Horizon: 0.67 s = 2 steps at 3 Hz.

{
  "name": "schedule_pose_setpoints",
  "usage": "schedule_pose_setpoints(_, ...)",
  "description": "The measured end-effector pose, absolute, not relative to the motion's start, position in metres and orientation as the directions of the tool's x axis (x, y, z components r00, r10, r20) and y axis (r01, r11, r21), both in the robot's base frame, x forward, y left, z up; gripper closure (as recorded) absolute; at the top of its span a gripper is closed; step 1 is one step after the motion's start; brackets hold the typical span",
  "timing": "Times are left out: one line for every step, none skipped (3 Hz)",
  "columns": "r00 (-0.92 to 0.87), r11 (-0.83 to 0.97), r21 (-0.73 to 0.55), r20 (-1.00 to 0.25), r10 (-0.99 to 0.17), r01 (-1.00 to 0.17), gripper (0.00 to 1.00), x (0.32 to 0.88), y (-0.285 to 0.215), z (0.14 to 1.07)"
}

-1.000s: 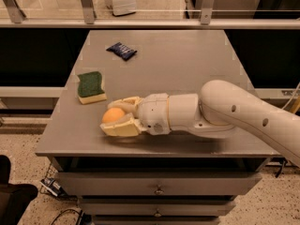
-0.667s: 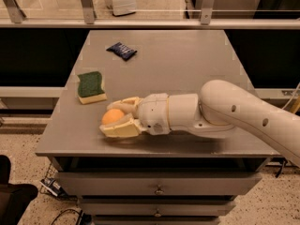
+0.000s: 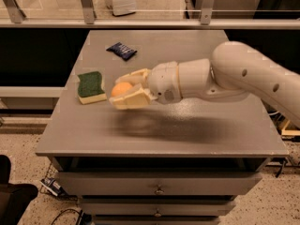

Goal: Move orange near rxbar blueberry

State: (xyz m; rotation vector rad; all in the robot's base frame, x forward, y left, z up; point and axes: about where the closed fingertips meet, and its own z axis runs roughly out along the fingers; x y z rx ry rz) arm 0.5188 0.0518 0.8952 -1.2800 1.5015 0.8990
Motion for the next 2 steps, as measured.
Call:
schedule_pose_setpoints(-0.017,0.192,-0.046,-0.948,-0.317,-0.980,1.00,0.554,0.047,0.921)
schedule_pose_setpoints(0.000,0.190,-0.063,-0.949,-0.315,-0.980,1.00,0.591,0.054,0.924)
